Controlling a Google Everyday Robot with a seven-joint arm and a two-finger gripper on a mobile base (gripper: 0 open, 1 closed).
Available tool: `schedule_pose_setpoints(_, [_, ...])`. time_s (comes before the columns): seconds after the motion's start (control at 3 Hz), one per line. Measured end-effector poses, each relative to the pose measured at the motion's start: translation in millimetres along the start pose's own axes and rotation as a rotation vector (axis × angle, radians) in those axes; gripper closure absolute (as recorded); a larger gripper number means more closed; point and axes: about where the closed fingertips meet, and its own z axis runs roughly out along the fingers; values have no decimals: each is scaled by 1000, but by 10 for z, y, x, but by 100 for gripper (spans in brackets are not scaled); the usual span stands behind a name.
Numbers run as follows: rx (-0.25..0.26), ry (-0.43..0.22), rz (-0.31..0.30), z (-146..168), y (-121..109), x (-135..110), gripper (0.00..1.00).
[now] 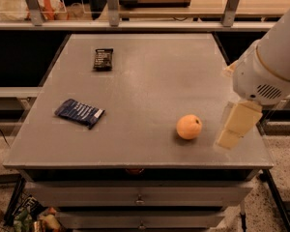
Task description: Move orange near rxbar blueberry
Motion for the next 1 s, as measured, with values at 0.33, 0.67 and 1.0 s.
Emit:
schedule_pose_setpoints(0.33, [3, -47, -29, 231, 86, -123, 0])
schedule_pose_setpoints(0.67, [-12, -91, -22, 358, 120, -199, 0])
schedule_pose_setpoints(1.0, [-35, -127, -13, 428, 177, -226, 0])
